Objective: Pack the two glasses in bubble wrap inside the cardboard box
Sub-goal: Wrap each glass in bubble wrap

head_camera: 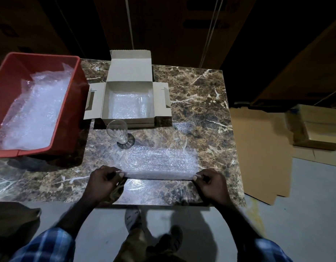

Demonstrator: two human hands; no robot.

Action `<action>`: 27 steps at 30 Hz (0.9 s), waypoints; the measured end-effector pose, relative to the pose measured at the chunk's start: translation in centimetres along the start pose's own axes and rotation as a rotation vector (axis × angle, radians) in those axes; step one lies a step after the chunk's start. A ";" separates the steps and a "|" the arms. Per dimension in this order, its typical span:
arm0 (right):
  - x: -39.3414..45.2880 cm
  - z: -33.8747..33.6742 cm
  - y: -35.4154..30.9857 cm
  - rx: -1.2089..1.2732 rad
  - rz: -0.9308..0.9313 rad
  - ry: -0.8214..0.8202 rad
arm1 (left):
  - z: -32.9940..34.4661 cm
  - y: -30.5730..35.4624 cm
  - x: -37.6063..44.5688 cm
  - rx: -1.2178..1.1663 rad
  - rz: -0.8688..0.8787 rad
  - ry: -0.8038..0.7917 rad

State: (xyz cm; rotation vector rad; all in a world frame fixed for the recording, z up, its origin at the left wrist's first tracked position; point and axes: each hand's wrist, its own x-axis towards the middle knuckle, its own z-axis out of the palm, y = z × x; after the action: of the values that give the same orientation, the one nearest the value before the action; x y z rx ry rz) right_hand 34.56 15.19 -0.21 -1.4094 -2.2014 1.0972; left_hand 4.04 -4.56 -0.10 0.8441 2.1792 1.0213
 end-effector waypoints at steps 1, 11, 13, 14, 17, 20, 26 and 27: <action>0.2 -0.2 0.0 0.055 0.052 -0.015 | 0.1 0.1 0.1 -0.071 -0.045 -0.012; 2.5 0.2 -1.2 0.239 0.199 0.057 | 1.7 3.1 1.3 -0.454 -0.220 0.069; 3.0 0.3 -1.6 0.094 0.155 0.074 | 1.7 2.5 2.1 -0.291 -0.150 0.098; 3.3 0.5 -1.8 0.042 0.153 0.077 | 1.8 2.2 2.5 -0.200 -0.115 0.115; 3.9 1.0 -2.4 -0.089 0.179 0.083 | 2.3 2.0 3.3 0.046 -0.017 0.170; 4.4 1.3 -2.7 -0.202 0.210 0.073 | 2.9 2.3 3.5 0.172 0.024 0.232; 4.4 1.9 -3.3 -0.367 0.206 0.091 | 4.3 2.2 3.4 0.329 0.031 0.321; 4.5 2.1 -3.3 -0.394 0.200 0.100 | 4.5 2.5 3.3 0.344 0.029 0.333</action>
State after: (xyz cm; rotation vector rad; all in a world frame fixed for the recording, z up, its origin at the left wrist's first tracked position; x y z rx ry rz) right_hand 29.11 17.44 0.23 -1.8348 -2.3294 0.6491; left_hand 5.93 1.18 -1.31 0.9103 2.6858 0.8607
